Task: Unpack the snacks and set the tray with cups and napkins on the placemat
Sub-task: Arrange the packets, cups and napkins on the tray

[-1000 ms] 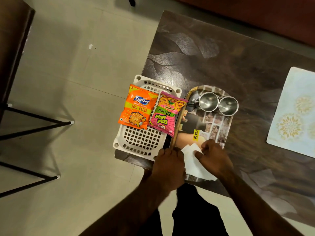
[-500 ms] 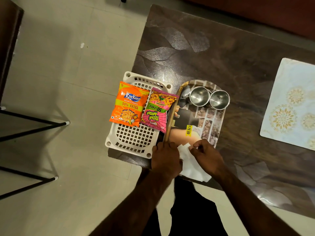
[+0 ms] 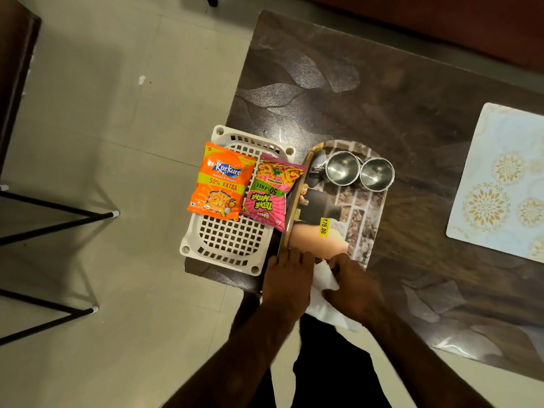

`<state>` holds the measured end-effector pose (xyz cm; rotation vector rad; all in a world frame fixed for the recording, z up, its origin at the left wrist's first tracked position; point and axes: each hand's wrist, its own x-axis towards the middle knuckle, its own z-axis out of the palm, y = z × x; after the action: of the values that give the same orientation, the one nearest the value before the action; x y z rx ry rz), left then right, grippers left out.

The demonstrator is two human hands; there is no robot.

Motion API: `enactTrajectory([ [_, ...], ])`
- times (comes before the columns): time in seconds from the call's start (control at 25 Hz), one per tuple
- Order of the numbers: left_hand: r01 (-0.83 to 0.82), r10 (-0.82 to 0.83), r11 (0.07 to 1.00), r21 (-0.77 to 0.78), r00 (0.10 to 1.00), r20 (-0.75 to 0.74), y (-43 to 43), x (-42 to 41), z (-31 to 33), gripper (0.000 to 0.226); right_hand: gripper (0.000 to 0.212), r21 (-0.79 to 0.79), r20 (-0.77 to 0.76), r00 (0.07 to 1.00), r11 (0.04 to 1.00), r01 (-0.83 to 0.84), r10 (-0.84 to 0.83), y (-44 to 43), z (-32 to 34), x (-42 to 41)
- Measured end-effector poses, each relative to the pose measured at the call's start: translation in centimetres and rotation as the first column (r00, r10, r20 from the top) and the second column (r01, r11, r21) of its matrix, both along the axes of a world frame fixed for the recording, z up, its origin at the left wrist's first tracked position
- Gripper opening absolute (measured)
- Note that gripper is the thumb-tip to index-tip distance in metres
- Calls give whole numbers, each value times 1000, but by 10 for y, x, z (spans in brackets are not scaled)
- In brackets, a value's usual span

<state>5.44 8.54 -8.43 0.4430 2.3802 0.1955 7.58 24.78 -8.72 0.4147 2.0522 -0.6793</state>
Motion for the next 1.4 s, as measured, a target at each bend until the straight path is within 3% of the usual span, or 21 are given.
enactTrajectory([
  [0.16,209,-203,966,154,978,-54,-15,9,5,41,39,-42,-16,983,982,184,-185,0,-8,2],
  [0.28,345,-342,925,162,939,-46,-26,17,5,49,35,-50,-1,973,972,231,-231,1,-12,-1],
  [0.4,363,-357,924,122,931,-73,-27,18,5,42,40,-67,-10,972,970,232,-233,4,-16,-1],
  [0.52,377,-353,906,193,924,-149,-26,16,6,27,46,-76,-25,968,966,246,-249,8,-20,1],
  [0.64,302,-255,906,296,949,-188,-28,13,12,28,41,-86,-39,946,945,317,-321,12,-26,2],
  [0.8,-90,136,887,453,988,-71,-42,-5,35,28,39,-146,68,881,869,472,-467,18,-26,-6],
  [0.92,-209,234,903,377,972,-22,-76,-32,42,20,43,-136,70,864,853,504,-499,19,-25,-11],
  [1.16,-230,244,962,145,966,-82,-142,-82,30,41,54,-246,77,873,840,484,-481,-5,-18,-26],
  [1.28,-130,138,987,96,987,-86,-153,-93,17,40,57,-292,90,894,846,446,-440,-19,-11,-30],
  [1.4,43,-45,999,-11,978,-204,-152,-90,9,37,57,-287,72,915,871,399,-396,-28,-5,-32],
])
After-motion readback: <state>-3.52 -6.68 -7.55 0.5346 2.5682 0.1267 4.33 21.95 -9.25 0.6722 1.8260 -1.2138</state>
